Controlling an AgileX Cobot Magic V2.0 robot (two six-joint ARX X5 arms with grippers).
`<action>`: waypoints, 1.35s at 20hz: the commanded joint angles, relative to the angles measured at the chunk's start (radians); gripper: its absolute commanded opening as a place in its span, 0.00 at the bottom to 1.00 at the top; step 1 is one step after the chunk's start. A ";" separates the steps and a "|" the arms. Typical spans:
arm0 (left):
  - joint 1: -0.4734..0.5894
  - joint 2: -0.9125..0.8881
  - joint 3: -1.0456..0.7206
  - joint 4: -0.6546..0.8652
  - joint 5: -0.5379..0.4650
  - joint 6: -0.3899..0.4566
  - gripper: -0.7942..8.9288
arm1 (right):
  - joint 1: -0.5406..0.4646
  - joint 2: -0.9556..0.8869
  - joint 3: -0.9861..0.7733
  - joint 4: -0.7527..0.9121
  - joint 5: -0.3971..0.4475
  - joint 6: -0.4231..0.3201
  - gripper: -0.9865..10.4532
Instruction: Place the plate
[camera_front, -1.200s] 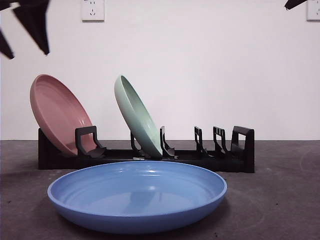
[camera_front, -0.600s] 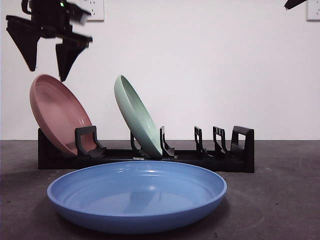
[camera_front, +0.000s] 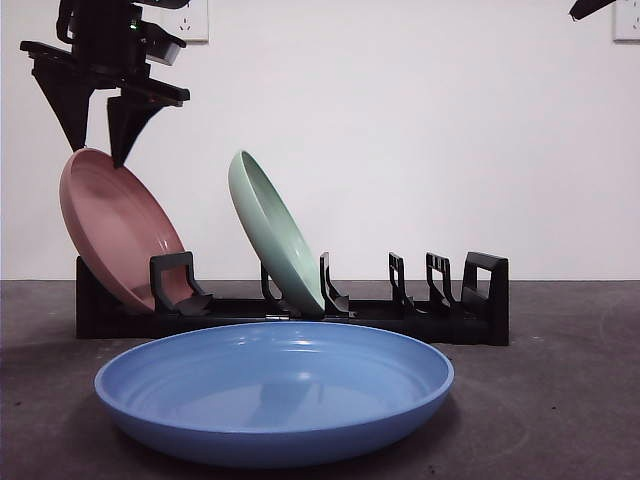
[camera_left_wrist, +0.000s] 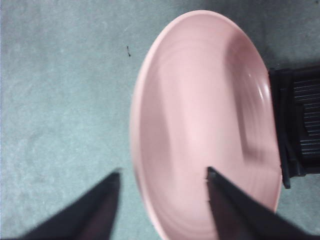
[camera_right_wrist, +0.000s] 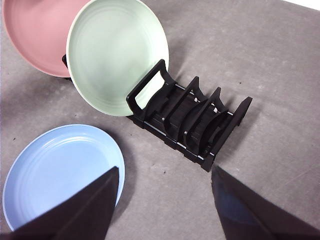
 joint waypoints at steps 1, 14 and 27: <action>0.005 0.025 0.030 0.003 -0.009 -0.013 0.21 | 0.005 0.008 0.007 0.001 -0.002 -0.007 0.33; 0.003 0.025 0.034 0.000 -0.096 -0.010 0.09 | 0.005 0.008 0.007 -0.006 -0.002 -0.007 0.33; -0.033 0.022 0.261 -0.203 -0.293 0.014 0.09 | 0.033 0.008 0.007 -0.008 -0.001 -0.006 0.33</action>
